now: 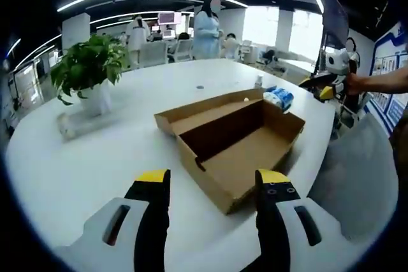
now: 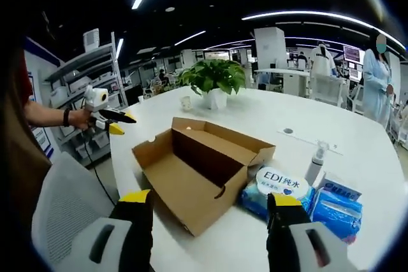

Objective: Operate the shoe box by opening the lid, removing the specified soft item, and placing it in the target area until the item is outside and the box remains undamaged.

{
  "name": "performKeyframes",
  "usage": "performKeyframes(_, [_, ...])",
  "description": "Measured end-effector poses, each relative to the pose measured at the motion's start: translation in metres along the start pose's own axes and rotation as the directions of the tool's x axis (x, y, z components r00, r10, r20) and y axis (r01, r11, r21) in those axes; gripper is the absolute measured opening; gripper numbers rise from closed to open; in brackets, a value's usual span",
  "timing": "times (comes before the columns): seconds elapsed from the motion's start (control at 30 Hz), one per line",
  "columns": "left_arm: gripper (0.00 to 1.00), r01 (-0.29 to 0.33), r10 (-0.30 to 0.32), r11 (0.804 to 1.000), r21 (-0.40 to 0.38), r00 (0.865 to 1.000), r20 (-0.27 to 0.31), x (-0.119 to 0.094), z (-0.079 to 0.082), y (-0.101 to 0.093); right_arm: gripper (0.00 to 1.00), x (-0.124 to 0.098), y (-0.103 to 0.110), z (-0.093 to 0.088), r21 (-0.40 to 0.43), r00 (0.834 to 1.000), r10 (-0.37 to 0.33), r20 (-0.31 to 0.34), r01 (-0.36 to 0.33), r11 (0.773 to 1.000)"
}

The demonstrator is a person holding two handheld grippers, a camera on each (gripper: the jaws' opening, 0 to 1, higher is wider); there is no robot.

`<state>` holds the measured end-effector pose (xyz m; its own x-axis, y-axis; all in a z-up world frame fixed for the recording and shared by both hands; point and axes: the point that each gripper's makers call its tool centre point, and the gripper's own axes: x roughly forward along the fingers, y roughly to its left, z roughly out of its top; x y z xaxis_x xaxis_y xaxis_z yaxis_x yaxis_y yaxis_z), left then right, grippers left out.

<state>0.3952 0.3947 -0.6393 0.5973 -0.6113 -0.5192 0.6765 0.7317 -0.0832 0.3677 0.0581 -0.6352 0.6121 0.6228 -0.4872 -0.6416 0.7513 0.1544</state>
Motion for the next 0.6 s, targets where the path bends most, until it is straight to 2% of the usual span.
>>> performKeyframes(0.6, [0.53,0.009,-0.01,1.0,-0.024,1.0,-0.01,0.008,-0.005,-0.008,0.72,-0.002,0.004,-0.012,0.025,1.0,0.003,0.0,-0.003,1.0])
